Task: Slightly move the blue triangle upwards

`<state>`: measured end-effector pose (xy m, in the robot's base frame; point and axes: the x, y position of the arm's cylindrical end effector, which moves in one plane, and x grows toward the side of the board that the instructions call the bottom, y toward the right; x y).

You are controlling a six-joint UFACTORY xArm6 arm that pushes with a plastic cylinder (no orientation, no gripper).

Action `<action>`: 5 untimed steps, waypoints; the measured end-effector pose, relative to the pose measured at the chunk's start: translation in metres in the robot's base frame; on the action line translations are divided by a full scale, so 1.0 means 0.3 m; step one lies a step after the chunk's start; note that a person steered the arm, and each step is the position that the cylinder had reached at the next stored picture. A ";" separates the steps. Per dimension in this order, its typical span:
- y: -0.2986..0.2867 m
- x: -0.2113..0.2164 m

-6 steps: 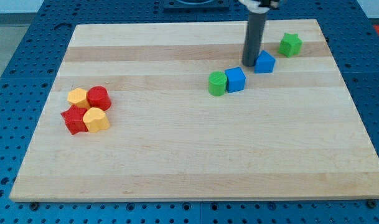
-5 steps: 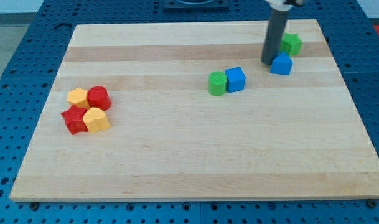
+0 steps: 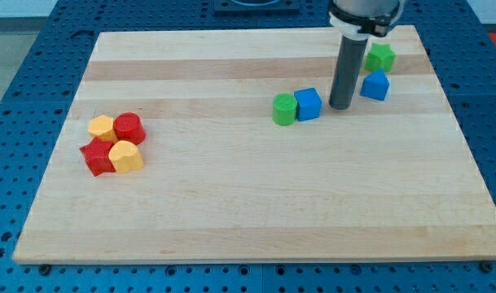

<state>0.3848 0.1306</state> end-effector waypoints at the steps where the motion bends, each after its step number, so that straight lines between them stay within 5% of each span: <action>1: 0.011 -0.009; 3: 0.076 0.050; 5: 0.145 -0.103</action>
